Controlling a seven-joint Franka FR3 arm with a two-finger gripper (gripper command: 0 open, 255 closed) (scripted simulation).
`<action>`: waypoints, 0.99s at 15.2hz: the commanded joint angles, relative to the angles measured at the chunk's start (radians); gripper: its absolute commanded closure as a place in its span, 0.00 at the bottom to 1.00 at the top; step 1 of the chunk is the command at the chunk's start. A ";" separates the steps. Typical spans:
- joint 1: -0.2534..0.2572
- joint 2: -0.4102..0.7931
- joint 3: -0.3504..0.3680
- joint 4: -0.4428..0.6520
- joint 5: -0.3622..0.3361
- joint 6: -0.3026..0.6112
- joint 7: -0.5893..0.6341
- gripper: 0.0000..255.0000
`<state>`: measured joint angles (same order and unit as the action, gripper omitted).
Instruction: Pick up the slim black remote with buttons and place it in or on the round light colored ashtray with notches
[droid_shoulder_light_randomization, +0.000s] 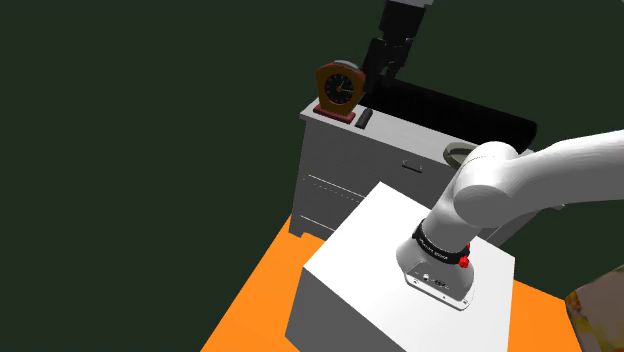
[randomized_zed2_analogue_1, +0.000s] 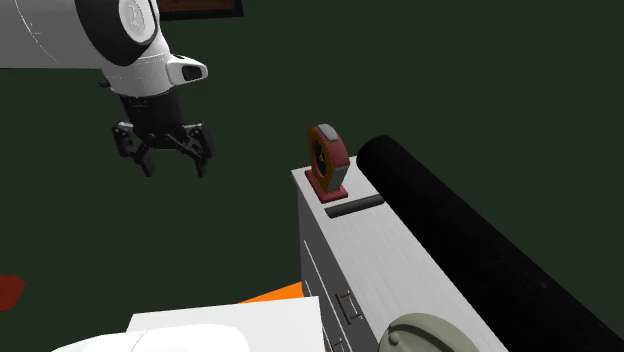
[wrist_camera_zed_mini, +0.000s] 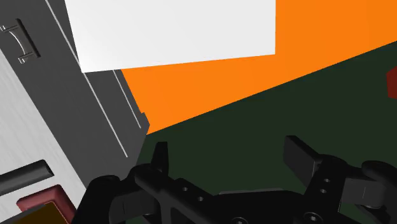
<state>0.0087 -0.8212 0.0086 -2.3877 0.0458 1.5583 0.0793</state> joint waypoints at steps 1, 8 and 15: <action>0.000 0.000 0.000 0.000 0.000 0.000 0.000 0.00; -0.089 0.196 -0.089 0.037 -0.001 0.150 0.051 0.00; -0.160 0.396 -0.184 0.101 0.024 0.273 0.091 0.00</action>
<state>-0.1412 -0.4523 -0.1612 -2.2938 0.0652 1.8128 0.1645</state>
